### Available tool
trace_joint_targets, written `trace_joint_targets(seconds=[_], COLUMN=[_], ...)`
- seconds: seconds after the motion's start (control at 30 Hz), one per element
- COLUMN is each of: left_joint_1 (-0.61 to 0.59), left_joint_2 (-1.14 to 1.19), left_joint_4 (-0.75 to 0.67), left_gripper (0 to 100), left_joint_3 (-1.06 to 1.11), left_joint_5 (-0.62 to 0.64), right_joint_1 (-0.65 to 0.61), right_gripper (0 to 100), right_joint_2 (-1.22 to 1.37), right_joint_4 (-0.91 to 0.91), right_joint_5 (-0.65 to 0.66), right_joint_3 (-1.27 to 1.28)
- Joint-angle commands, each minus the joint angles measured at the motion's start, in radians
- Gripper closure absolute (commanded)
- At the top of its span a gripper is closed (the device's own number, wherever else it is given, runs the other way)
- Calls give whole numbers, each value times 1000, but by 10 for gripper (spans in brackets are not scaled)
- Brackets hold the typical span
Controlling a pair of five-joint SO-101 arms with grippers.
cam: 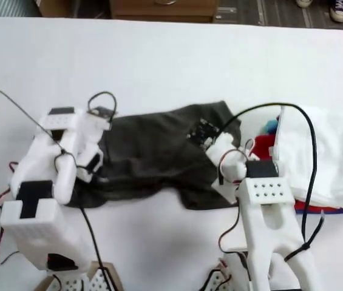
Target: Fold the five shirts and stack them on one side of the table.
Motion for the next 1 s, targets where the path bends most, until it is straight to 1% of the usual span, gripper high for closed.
trace_joint_targets(seconds=[0.0,0.13,0.27,0.37,0.5,0.63,0.73,0.83,0.97], left_joint_1=[-2,5,2,2,2,-2,-3,6,21], left_joint_2=[-55,-55,-57,-61,-143,-244,-259,-261,-261], left_joint_4=[38,126,189,221,238,298,328,321,256], left_gripper=[972,972,955,937,932,932,932,932,932], left_joint_3=[1,-10,-10,-10,-10,2,2,36,130], left_joint_5=[0,-2,-86,-107,-132,-192,-196,-198,-206], right_joint_1=[7,7,7,7,7,7,7,7,7], right_gripper=[783,783,783,783,783,783,783,783,783], right_joint_2=[-39,-39,-39,-39,-39,-39,-39,-39,-39], right_joint_4=[-12,-13,-13,-13,-13,-13,-13,-13,-13], right_joint_5=[-8,-8,-8,-8,-8,-8,-8,-8,-8], right_joint_3=[-5,-5,-5,-5,-5,-5,-5,-5,-5])
